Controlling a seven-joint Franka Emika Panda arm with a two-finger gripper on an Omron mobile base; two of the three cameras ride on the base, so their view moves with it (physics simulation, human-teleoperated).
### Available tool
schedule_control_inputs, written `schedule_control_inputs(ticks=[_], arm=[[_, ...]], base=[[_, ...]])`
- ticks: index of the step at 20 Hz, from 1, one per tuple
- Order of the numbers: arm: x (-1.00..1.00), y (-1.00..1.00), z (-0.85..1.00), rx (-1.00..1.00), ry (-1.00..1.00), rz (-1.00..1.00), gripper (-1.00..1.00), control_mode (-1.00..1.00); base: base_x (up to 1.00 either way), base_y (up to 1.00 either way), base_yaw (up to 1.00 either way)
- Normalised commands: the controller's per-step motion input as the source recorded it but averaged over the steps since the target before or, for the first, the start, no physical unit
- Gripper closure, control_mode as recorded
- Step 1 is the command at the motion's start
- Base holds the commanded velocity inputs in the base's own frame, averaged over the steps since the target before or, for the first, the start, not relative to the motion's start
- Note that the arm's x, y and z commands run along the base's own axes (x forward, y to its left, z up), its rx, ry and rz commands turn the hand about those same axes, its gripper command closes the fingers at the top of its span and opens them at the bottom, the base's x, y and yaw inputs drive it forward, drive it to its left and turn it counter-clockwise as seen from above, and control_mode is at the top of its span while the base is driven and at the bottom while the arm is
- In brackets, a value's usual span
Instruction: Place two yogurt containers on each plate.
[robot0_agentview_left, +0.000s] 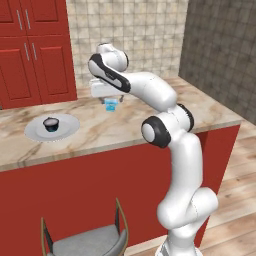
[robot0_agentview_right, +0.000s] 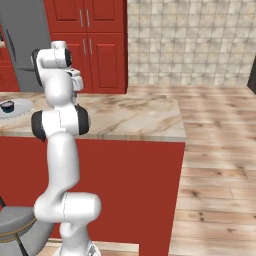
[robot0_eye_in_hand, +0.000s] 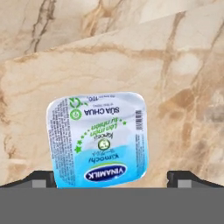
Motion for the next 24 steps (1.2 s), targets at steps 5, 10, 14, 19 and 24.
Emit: schedule_control_inputs(ticks=[5,10,14,19,24], arm=[[0.15,0.02,-0.13,0.00,-0.08,0.00,-1.00,-1.00],[0.15,0.07,-0.20,0.00,-0.10,0.00,-1.00,-1.00],[0.03,0.03,-0.22,0.00,-0.10,0.00,-1.00,-1.00],[0.01,0.00,-0.04,0.00,-0.02,0.00,1.00,-1.00],[-0.39,0.00,0.05,0.00,-0.09,0.00,1.00,-1.00]], base=[[0.00,0.00,0.00],[0.00,0.00,0.00],[0.00,0.00,0.00],[0.00,0.00,0.00],[0.00,0.00,0.00]])
